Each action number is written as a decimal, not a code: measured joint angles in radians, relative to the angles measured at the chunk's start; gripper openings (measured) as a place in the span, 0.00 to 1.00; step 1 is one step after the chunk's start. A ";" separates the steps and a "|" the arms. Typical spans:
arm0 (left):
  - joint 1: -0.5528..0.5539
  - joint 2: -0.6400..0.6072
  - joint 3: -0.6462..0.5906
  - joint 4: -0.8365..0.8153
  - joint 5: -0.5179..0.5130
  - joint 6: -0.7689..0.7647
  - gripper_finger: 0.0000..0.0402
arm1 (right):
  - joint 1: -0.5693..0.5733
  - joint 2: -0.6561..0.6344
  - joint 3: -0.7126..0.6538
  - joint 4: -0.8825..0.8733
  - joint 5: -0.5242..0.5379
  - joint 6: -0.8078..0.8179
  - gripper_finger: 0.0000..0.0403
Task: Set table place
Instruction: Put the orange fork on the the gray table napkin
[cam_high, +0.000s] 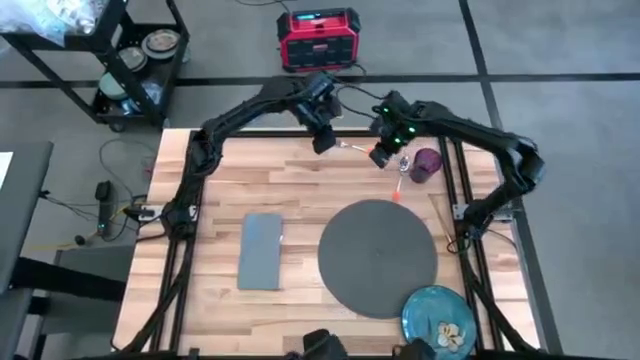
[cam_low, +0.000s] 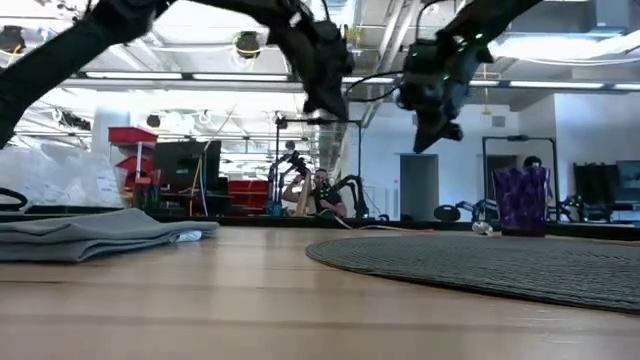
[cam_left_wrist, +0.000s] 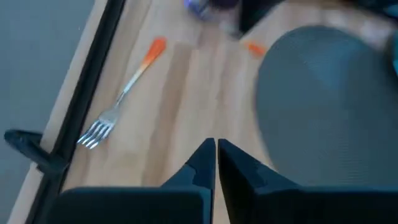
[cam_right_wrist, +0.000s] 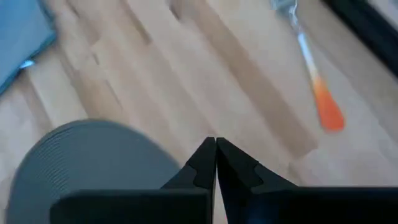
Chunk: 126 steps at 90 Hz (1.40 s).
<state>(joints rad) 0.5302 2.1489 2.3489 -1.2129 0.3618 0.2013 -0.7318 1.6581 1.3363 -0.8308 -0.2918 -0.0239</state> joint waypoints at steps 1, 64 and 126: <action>-0.004 -0.004 0.000 0.000 0.000 -0.002 0.00 | -0.002 0.010 0.005 -0.001 0.001 -0.002 0.00; -0.162 -0.082 -0.048 -0.101 -0.004 0.014 0.00 | -0.098 0.438 0.326 -0.042 0.031 -0.006 0.00; -0.162 -0.086 -0.048 -0.098 -0.001 0.017 0.00 | -0.149 0.491 0.338 -0.071 0.028 0.040 0.00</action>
<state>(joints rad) 0.3683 2.0624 2.3013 -1.3109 0.3612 0.2180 -0.8809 2.1494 1.6745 -0.9017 -0.2638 0.0157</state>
